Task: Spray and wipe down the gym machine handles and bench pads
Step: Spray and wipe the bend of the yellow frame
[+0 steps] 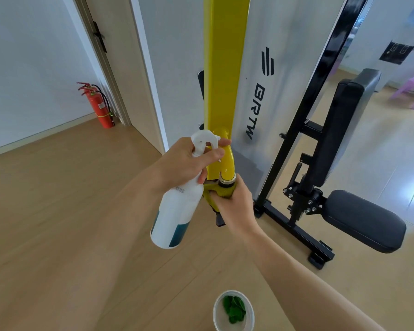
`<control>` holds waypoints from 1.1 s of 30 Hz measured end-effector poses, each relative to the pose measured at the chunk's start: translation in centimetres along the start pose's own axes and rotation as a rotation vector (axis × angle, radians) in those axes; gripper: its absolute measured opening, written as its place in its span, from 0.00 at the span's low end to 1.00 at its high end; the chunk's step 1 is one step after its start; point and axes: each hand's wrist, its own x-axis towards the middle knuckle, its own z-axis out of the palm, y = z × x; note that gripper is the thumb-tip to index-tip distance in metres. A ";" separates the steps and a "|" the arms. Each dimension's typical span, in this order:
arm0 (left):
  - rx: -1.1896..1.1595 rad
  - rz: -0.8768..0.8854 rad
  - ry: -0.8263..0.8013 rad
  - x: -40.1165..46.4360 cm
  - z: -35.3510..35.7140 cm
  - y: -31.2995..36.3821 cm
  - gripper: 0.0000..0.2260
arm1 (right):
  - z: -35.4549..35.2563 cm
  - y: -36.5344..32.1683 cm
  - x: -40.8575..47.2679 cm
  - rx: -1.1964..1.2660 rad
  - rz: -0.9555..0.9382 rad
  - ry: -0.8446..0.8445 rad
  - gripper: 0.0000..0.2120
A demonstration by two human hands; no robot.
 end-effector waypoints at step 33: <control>-0.001 0.016 0.023 -0.5 0.4 -0.5 0.10 | 0.5 0.6 0.2 0.003 -0.060 0.075 0.11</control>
